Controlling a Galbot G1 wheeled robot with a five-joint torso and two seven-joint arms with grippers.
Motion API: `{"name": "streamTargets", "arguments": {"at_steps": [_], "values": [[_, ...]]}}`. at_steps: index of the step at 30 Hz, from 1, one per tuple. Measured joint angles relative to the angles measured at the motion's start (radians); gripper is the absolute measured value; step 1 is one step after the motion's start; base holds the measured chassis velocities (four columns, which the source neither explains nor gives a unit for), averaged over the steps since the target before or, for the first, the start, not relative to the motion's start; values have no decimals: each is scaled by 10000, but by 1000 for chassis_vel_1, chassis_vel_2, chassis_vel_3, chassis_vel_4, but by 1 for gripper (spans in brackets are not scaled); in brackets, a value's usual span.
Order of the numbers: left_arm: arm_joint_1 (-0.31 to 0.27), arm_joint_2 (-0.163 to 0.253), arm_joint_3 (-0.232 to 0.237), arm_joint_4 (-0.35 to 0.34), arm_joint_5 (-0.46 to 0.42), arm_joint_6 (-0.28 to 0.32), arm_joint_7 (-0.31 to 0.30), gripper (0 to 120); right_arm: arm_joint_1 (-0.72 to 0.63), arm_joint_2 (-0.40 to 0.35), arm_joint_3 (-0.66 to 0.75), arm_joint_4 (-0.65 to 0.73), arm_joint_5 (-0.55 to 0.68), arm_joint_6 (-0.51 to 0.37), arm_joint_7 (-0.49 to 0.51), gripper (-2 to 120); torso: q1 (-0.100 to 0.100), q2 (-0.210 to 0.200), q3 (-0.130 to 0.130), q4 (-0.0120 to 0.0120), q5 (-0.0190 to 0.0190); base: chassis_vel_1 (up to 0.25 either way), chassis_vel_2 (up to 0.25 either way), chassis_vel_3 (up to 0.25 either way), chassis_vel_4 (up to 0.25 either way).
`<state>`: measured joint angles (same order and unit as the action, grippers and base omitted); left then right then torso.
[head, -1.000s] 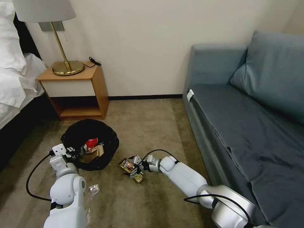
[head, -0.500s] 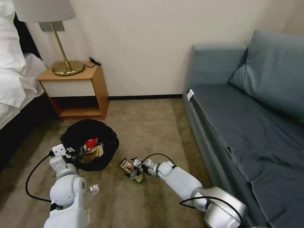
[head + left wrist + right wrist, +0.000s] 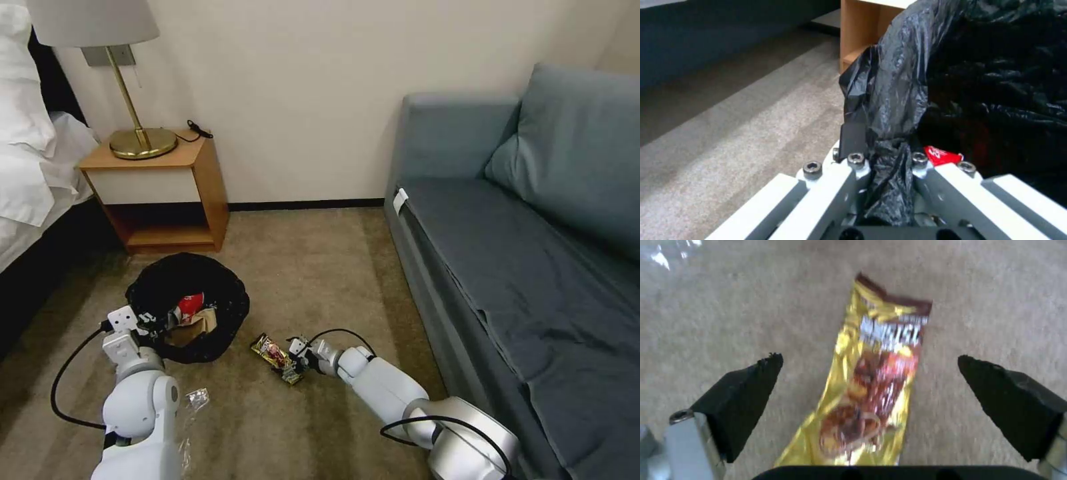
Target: Pick up the trash bin, then pick up the garbage on the floor and place it into the trash bin.
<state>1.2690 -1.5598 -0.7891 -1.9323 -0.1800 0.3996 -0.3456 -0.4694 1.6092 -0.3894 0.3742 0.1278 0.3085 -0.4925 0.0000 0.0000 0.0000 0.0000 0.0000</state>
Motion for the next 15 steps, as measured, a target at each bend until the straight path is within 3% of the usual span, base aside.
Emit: {"name": "streamTargets", "arguments": {"at_steps": [15], "values": [[45,-6,29,-21,25,3,-7,2,-97,-8,201,-224,199,-195,-47,100,0,0,0,-1,0,0,0,0,0]]}}
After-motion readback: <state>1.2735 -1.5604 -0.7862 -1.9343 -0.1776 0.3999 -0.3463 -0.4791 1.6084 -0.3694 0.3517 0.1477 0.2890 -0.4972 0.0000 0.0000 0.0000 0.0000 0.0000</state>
